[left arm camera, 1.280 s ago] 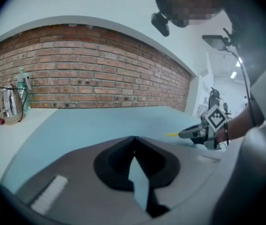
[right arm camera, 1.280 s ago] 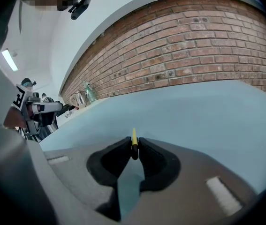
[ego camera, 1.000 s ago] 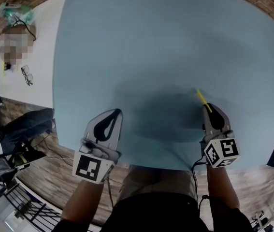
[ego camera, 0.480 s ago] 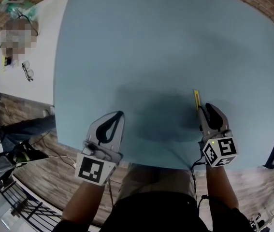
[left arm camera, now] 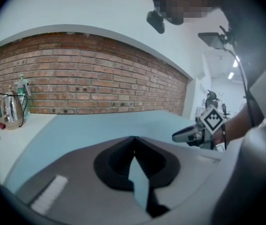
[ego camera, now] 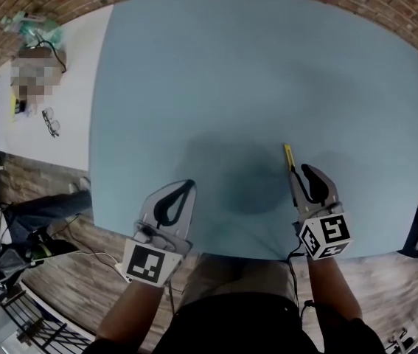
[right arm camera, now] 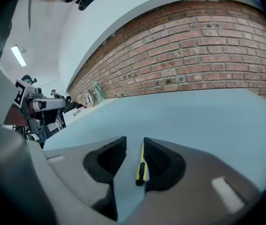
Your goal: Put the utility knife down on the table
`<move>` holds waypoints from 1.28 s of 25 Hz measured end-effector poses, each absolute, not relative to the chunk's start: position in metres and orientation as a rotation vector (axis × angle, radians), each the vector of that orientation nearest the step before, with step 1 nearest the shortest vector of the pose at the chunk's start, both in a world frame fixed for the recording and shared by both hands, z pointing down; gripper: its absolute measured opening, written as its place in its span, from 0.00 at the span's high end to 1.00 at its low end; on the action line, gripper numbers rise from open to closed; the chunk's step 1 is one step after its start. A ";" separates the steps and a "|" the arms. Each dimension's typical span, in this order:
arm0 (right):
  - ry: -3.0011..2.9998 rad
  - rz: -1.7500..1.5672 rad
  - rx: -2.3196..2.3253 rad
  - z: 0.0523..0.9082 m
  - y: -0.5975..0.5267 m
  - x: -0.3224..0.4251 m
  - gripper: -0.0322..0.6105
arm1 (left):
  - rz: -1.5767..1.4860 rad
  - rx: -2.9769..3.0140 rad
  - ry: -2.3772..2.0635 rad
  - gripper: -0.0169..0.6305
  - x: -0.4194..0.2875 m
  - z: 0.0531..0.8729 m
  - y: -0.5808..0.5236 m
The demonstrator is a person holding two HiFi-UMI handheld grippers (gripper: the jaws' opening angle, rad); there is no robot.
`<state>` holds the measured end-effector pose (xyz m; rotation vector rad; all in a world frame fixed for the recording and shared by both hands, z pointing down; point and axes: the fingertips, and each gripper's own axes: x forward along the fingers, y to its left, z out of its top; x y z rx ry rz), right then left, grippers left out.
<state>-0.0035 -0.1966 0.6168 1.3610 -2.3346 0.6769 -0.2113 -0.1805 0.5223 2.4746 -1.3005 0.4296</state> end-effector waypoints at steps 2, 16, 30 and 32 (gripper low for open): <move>-2.341 0.672 1.380 0.610 -0.198 -0.003 0.76 | 0.434 2.508 -1.282 0.98 -0.206 0.517 -0.183; -2.374 0.489 1.518 0.512 -0.204 0.028 0.76 | 0.310 2.731 -1.218 0.98 -0.167 0.438 -0.209; -2.400 0.299 1.674 0.426 -0.191 0.060 0.76 | 0.217 2.879 -1.242 0.98 -0.171 0.374 -0.200; -2.420 0.258 1.675 0.412 -0.187 0.061 0.76 | 0.202 2.873 -1.249 0.98 -0.174 0.368 -0.196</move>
